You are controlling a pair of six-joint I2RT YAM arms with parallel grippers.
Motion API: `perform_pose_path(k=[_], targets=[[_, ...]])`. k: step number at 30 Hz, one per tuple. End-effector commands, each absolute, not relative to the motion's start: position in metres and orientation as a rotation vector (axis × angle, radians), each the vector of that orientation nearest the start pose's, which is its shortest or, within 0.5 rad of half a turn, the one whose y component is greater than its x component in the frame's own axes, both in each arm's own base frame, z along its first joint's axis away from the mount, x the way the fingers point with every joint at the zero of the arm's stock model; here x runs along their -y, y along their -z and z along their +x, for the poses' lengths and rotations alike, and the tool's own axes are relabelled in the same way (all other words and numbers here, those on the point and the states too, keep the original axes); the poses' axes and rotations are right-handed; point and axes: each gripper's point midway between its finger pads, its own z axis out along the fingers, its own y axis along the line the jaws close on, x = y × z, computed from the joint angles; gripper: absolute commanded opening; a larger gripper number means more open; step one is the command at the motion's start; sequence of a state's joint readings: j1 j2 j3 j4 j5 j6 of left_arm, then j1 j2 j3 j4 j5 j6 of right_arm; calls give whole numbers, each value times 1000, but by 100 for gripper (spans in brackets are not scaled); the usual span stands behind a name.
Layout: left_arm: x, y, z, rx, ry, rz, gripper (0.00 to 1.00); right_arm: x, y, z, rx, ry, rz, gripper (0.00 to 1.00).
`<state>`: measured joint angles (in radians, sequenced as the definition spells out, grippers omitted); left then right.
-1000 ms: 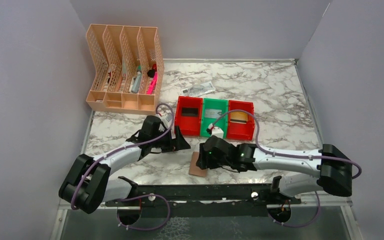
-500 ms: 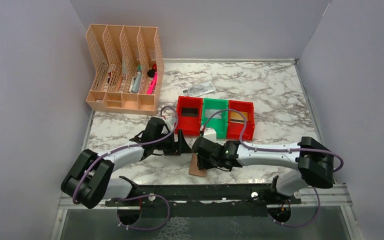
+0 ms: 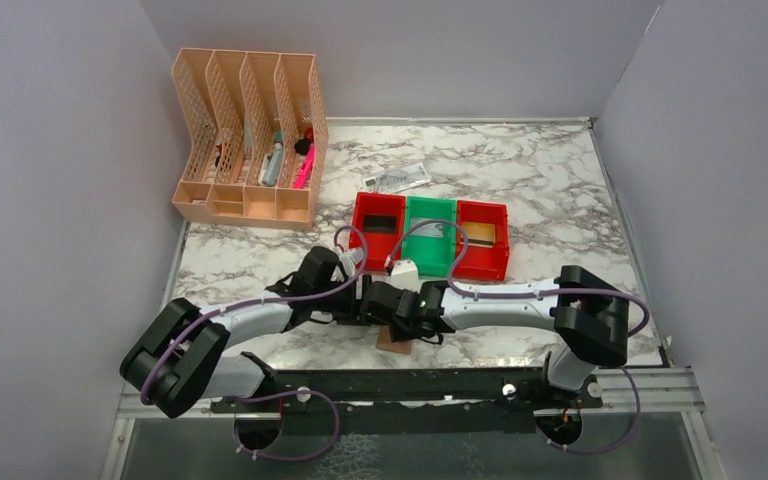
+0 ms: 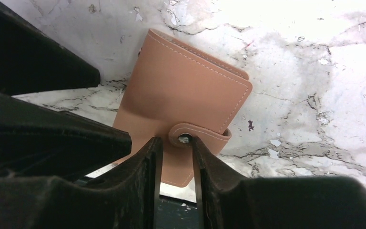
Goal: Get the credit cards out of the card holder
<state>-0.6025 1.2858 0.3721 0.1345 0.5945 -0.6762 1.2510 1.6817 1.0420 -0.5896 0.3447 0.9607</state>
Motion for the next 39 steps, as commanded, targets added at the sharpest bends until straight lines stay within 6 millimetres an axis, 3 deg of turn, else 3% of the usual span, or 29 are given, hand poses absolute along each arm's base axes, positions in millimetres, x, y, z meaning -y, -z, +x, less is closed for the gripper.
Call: perform_pose_path(k=[1, 6, 10, 16, 21, 27, 34, 39], targets=[[240, -20, 131, -2670, 1210, 235, 65, -289, -8, 132, -2684, -1, -271, 29], [238, -9, 127, -2717, 1146, 261, 58, -292, -8, 132, -2680, -40, -245, 12], [237, 1, 122, -2763, 1069, 299, 53, -305, -17, 130, -2665, -185, -243, 3], [228, 14, 124, -2786, 901, 266, 38, -320, -43, 133, -2596, -405, -244, 1], [226, 15, 125, -2779, 875, 255, 32, -319, -60, 139, -2568, -373, -252, 21], [229, 13, 125, -2766, 883, 267, 30, -311, -46, 142, -2616, -210, -229, 36], [230, 13, 126, -2749, 902, 238, 30, -303, -14, 135, -2688, -58, -266, 39], [228, 14, 126, -2742, 895, 209, 28, -291, -12, 132, -2686, 32, -255, 40]])
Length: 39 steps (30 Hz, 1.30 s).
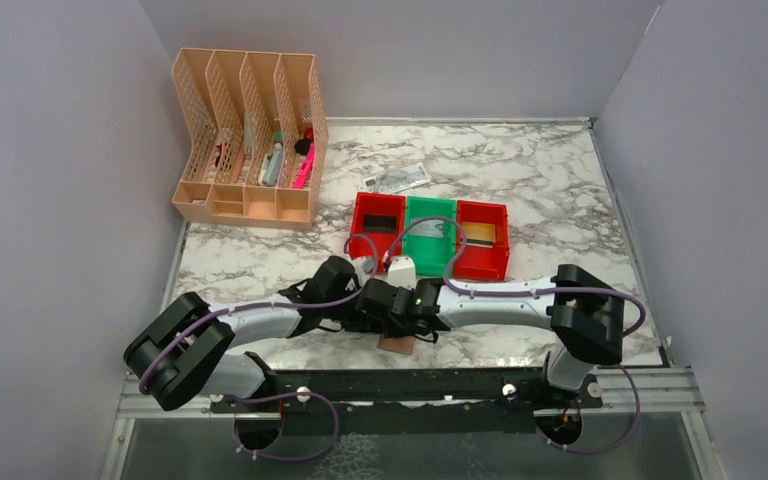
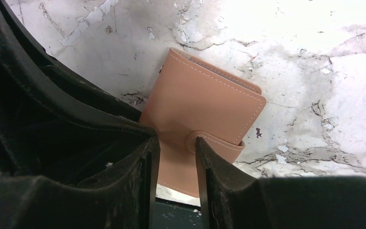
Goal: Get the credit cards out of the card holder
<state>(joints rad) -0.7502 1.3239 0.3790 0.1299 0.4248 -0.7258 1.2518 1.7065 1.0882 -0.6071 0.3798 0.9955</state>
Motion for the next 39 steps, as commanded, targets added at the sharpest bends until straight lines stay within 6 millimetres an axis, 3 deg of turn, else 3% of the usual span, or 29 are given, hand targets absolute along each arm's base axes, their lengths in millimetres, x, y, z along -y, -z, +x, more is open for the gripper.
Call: perform_pose_path(k=[1, 7, 9, 14, 20, 28, 35, 39], targets=[[227, 14, 126, -2741, 894, 205, 28, -290, -16, 132, -2677, 32, -251, 41], [230, 13, 128, -2739, 902, 205, 27, -295, -44, 140, -2607, -60, -253, 47], [230, 14, 128, -2741, 902, 204, 27, -302, -43, 139, -2598, -113, -303, 51], [230, 14, 126, -2746, 907, 209, 27, -302, -27, 140, -2629, -15, -316, 50], [231, 14, 127, -2747, 907, 219, 27, -282, -18, 145, -2612, 152, -270, 42], [226, 17, 125, -2750, 887, 198, 27, -294, -30, 144, -2619, -114, -227, 14], [218, 25, 120, -2772, 851, 178, 27, -294, -48, 152, -2585, -212, -202, 11], [218, 24, 121, -2767, 849, 167, 27, -290, -59, 152, -2563, -265, -162, 17]])
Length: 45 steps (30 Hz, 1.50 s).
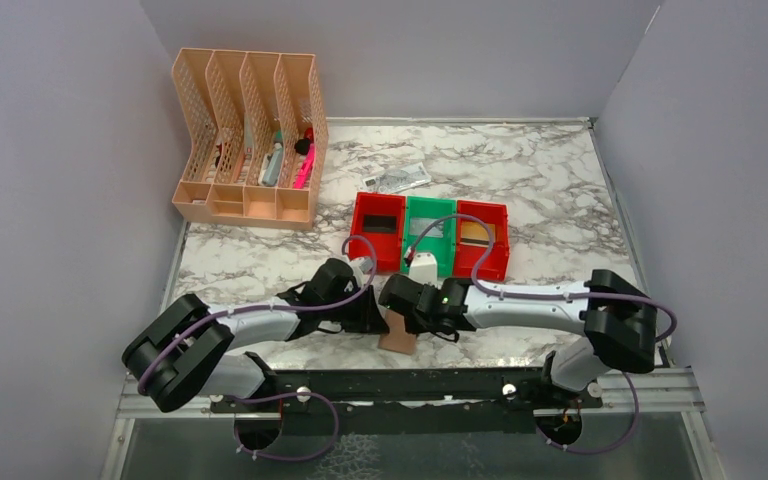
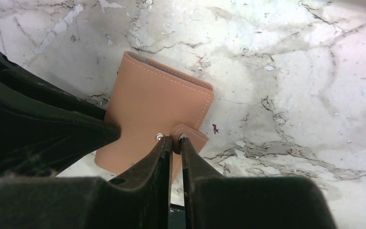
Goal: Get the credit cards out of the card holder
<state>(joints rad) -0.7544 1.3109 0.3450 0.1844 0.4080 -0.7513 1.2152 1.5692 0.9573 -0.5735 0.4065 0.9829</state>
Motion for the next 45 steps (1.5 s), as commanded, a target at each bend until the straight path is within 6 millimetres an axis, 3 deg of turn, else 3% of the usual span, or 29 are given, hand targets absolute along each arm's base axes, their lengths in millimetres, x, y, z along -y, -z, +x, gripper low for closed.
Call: perform_pose_path(k=[1, 7, 15, 22, 26, 33, 39, 45], targets=[[219, 23, 122, -2764, 853, 168, 27, -287, -60, 152, -2560, -262, -135, 19], [224, 12, 126, -2737, 873, 184, 29, -261, -48, 146, -2587, -217, -34, 27], [229, -1, 132, -2707, 890, 206, 31, -267, -36, 134, -2617, -339, -3, 29], [232, -5, 135, -2705, 893, 202, 32, -267, -35, 147, -2596, -442, 67, 29], [234, -7, 135, -2706, 902, 210, 32, -270, -31, 149, -2593, -546, 98, 23], [236, -12, 140, -2699, 893, 202, 34, -274, -22, 130, -2630, -692, 88, 21], [237, -16, 143, -2686, 891, 183, 35, -270, -18, 121, -2658, -715, 84, 19], [238, -25, 149, -2649, 890, 175, 40, -268, -26, 126, -2633, -701, 89, 8]])
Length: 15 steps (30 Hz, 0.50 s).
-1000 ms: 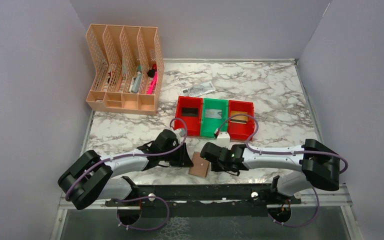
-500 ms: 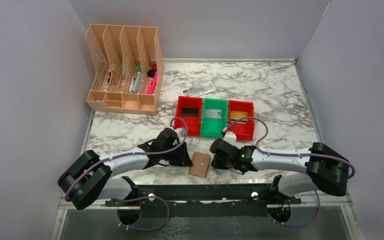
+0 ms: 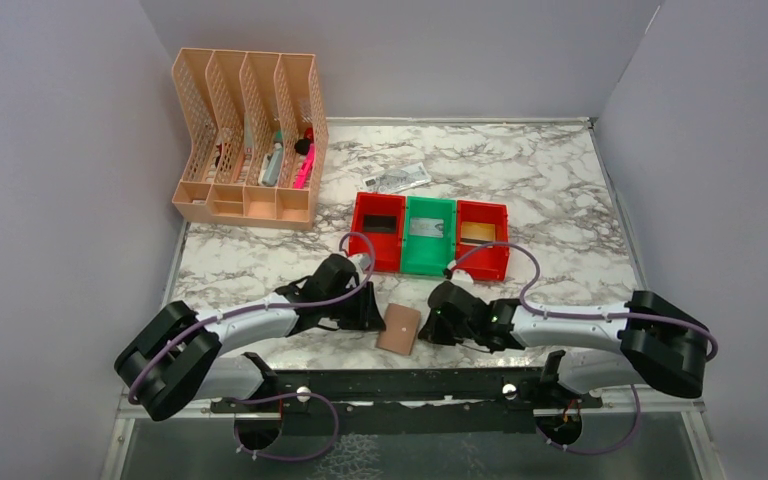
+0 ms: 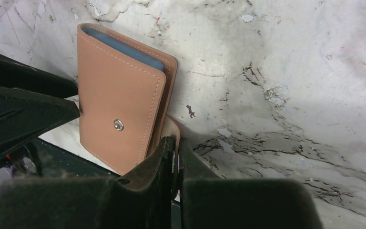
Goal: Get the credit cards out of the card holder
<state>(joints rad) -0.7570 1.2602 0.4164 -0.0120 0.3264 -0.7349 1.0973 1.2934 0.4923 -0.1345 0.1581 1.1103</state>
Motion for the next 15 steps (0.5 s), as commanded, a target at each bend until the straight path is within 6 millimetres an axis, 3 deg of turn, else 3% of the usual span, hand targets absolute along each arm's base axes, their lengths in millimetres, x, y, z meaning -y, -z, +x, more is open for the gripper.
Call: perform_pose_path(k=[1, 8, 15], targets=[[238, -29, 152, -2631, 889, 166, 42, -267, -30, 127, -2621, -695, 83, 5], [230, -58, 172, -2498, 850, 51, 63, -256, -76, 144, -2498, -650, 39, 3], [207, -79, 184, -2382, 768, -91, 76, -289, -119, 144, -2430, -808, -172, 4]])
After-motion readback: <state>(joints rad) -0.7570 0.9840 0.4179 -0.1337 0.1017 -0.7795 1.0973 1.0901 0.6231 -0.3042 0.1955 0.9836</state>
